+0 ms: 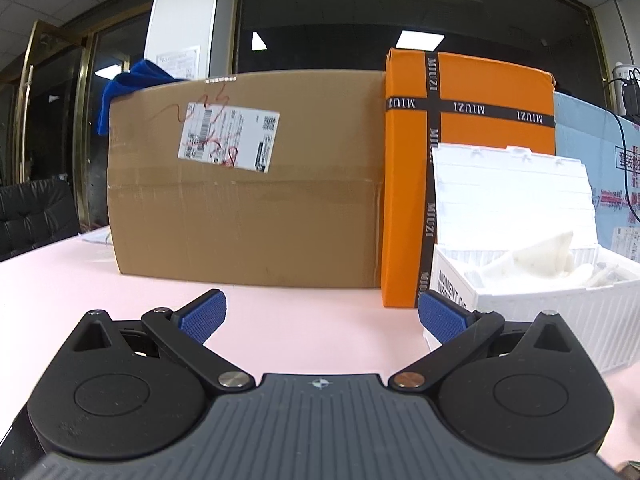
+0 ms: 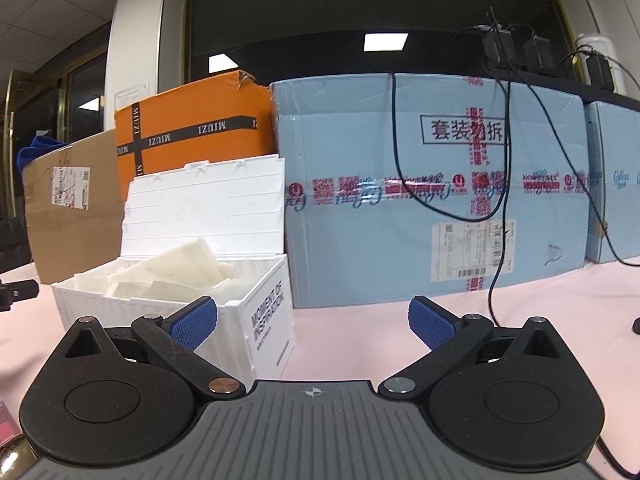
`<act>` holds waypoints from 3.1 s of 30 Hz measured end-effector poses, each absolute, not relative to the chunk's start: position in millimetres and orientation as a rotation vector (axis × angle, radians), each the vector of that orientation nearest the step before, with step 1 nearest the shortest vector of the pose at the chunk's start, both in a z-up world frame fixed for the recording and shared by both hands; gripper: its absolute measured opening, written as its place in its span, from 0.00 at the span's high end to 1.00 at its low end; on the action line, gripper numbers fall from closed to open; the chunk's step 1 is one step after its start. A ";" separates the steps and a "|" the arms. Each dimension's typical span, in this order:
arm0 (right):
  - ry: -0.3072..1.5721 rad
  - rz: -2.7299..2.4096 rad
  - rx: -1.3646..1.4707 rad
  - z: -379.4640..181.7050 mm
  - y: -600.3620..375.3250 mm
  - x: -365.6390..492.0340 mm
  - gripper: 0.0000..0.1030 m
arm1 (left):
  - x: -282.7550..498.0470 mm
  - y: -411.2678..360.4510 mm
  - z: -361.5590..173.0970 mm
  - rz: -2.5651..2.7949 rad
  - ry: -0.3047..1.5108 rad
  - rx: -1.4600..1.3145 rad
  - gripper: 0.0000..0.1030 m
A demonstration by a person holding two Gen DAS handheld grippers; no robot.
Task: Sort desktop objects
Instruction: 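Move the right tool toward the green round jar on the table, then close the right gripper on the green round jar and lift it, then lower the green jar into the white box and open the right gripper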
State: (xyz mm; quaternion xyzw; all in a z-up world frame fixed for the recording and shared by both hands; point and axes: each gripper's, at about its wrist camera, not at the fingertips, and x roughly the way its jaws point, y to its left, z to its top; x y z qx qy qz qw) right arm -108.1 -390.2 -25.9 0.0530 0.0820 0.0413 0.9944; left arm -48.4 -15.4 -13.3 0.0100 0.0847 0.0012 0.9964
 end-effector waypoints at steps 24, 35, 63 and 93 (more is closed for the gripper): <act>0.324 0.430 0.170 -30.2 -380.5 -116.0 0.00 | -89.4 -52.4 -19.3 -0.066 0.173 0.097 0.00; 0.421 0.516 0.078 -37.2 -358.7 -120.3 0.00 | -94.9 -66.7 -21.7 -0.077 0.206 0.099 0.00; 0.458 0.446 -0.007 -37.2 -347.4 -130.7 0.52 | -95.0 -71.5 -23.7 -0.069 0.306 0.060 0.00; 0.338 0.318 0.168 45.0 -364.2 -43.5 0.52 | 0.7 -78.8 58.6 -0.191 0.406 0.122 0.00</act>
